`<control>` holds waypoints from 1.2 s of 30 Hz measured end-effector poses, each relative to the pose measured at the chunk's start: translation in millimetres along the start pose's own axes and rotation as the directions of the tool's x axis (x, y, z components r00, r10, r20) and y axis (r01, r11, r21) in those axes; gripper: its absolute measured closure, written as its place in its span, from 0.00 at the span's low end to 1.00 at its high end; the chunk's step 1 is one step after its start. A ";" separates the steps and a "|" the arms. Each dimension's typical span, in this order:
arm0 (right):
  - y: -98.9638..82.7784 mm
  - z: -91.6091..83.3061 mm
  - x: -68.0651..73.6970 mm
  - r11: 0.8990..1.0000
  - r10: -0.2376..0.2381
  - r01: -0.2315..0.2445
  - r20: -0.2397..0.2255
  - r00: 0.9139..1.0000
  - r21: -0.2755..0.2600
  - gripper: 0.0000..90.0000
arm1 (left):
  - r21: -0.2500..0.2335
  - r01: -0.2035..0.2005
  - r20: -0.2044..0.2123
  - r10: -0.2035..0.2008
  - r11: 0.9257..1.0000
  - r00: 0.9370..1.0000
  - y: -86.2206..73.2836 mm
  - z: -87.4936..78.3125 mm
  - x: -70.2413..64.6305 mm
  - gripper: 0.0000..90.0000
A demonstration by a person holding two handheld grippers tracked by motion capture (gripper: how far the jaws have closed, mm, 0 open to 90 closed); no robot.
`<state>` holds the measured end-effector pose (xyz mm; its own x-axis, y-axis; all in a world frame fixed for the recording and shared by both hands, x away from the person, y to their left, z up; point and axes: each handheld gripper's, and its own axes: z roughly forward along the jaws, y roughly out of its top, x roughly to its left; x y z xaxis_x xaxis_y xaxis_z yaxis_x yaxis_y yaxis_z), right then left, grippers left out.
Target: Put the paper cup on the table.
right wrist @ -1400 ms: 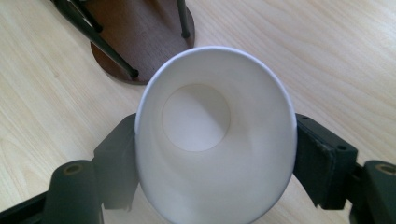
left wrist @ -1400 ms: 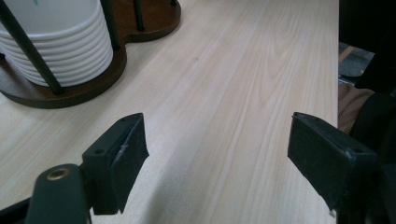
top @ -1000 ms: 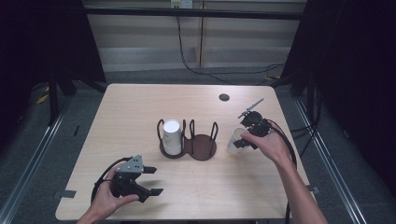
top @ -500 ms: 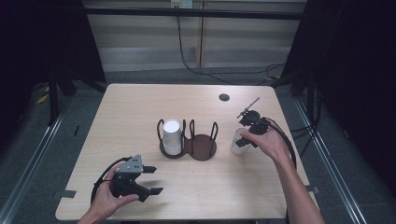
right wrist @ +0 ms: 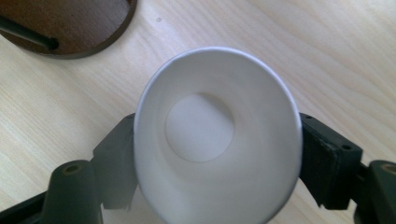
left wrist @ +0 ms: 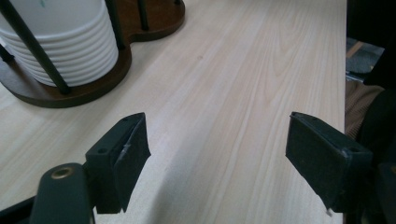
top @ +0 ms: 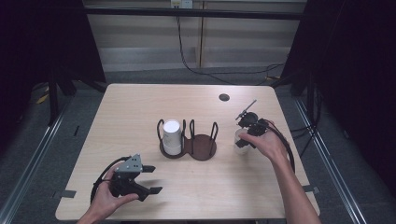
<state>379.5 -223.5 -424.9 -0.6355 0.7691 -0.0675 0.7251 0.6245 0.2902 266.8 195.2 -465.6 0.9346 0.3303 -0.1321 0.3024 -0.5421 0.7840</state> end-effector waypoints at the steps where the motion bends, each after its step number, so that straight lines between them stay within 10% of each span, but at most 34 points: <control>1: 0.4 1.7 1.3 1.000 -0.003 0.003 0.008 1.000 0.006 0.25 | 0.004 -0.004 -0.001 0.004 1.000 1.000 0.2 -0.6 0.4 0.24; 28: -1.2 -2.5 -2.0 0.995 0.061 -0.066 -0.069 0.996 -0.073 0.16 | 0.023 -0.006 -0.003 0.007 1.000 1.000 -0.9 0.7 1.5 0.24; 36: -4.9 -15.3 -5.3 0.977 0.111 -0.127 -0.101 0.989 -0.170 0.15 | 0.026 -0.004 -0.011 0.004 1.000 1.000 -1.2 0.0 2.6 0.24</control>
<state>375.2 -232.7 -411.4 -0.5743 0.8163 0.0618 0.7444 0.4893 0.4543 268.8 196.8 -466.8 0.9335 0.3370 -0.1222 0.3038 -0.5628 0.7687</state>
